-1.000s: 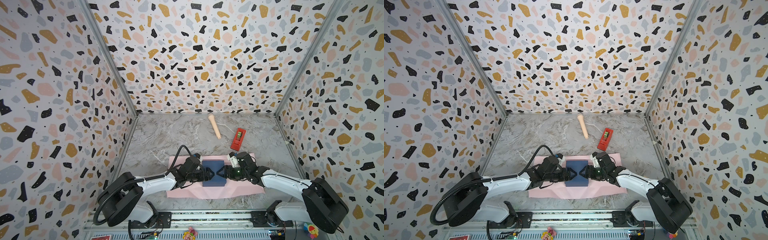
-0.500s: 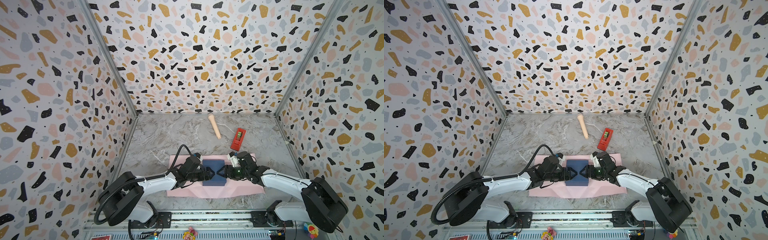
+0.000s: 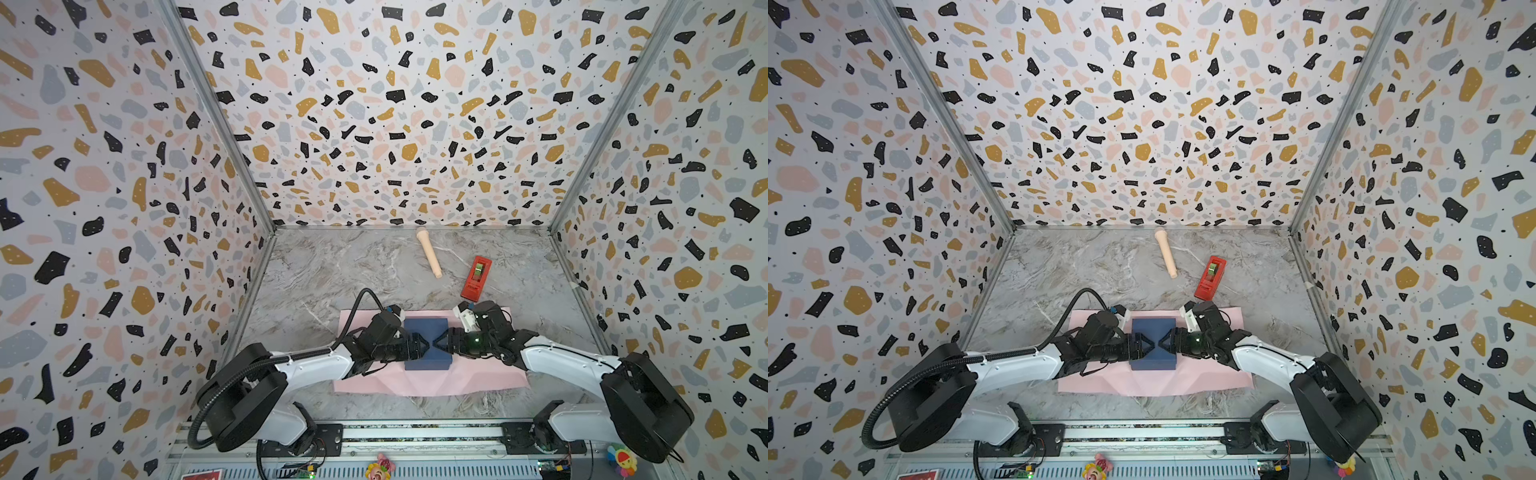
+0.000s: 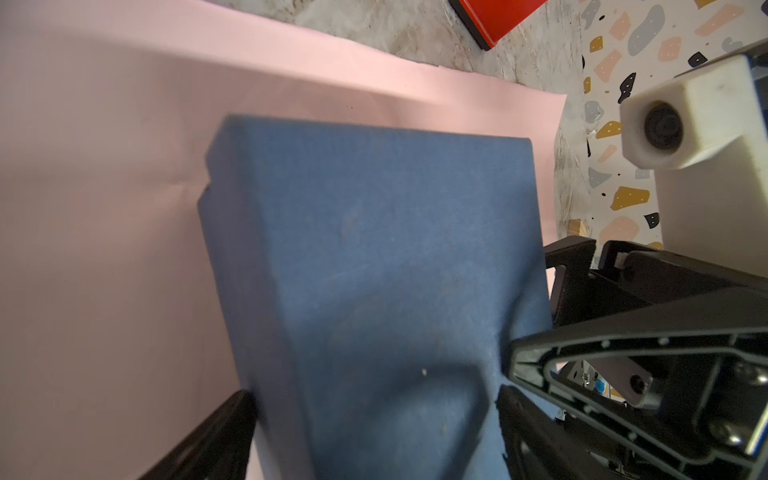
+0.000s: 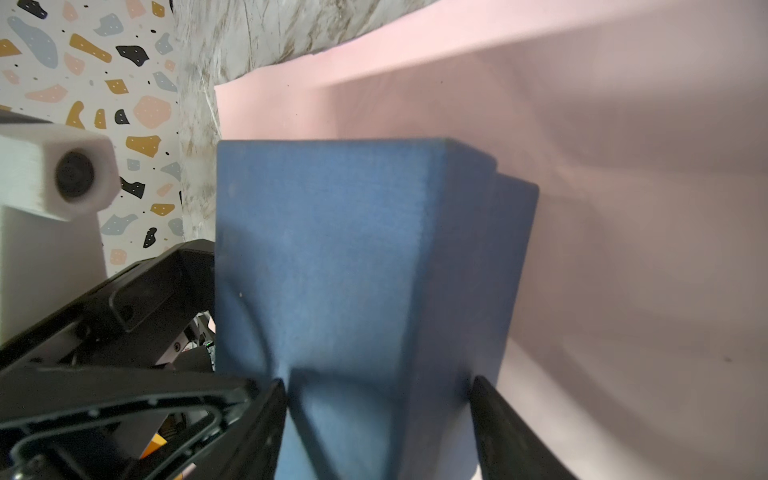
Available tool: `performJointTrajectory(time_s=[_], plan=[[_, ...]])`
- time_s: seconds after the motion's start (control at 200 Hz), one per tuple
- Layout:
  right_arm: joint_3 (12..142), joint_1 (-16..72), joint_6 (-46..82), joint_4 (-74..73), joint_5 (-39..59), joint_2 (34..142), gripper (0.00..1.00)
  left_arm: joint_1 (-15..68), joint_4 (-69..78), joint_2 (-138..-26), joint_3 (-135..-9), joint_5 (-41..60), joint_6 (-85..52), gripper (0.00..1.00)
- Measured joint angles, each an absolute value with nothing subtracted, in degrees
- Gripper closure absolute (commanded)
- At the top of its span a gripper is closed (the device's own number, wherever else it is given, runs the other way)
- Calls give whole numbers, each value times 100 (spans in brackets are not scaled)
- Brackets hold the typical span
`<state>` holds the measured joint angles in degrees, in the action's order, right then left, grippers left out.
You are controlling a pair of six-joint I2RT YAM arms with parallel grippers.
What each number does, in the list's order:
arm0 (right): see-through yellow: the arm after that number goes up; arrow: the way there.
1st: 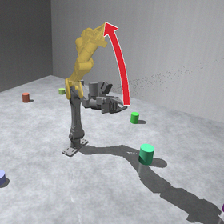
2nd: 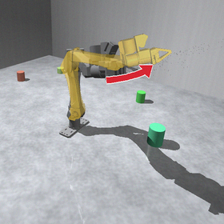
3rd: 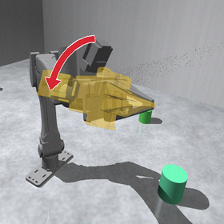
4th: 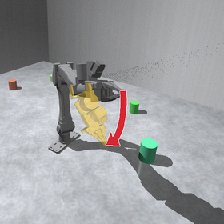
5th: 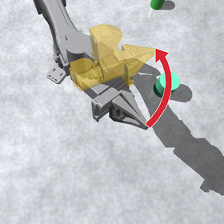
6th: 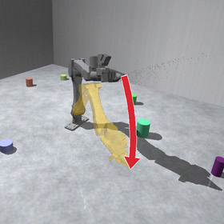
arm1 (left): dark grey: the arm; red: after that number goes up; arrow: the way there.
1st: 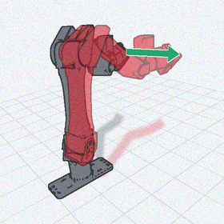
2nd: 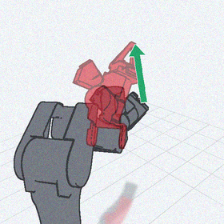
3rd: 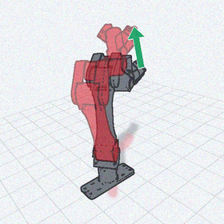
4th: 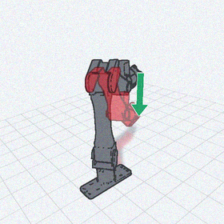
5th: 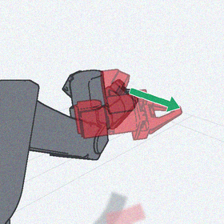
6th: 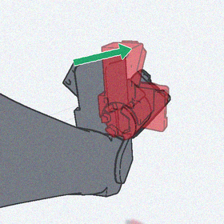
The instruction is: Wrap the gift box in paper
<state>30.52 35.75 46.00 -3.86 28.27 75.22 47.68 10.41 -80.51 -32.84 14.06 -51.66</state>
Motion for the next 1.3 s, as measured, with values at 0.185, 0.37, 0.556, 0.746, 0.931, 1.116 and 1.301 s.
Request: performJointTrajectory(time_s=[0.185, 0.37, 0.556, 0.746, 0.931, 1.116, 1.301], plan=[[3109, 3573, 4595, -390, 2827, 7623, 30, 4759, 1046, -8093, -3293, 1402, -5166, 10], [3118, 3568, 4591, -390, 2829, 7647, 30, 4757, 1052, -8103, -3293, 1402, -5166, 10], [3124, 3568, 4569, -395, 2832, 7658, 26, 4748, 1055, -8103, -3293, 1402, -5162, 8], [3127, 3518, 4493, -412, 2884, 7655, 14, 4746, 1085, -8103, -3306, 1396, -5006, 5], [3186, 3319, 4331, -307, 2899, 7546, 1, 4746, 1203, -8088, -3380, 1396, -4908, 0], [3404, 2956, 4029, 47, 2915, 7190, 1, 4711, 1140, -7854, -3391, 1343, -4788, 0], [3535, 2231, 3579, 464, 2884, 6884, 4, 4222, 947, -7223, -3319, 1164, -4609, 6]])
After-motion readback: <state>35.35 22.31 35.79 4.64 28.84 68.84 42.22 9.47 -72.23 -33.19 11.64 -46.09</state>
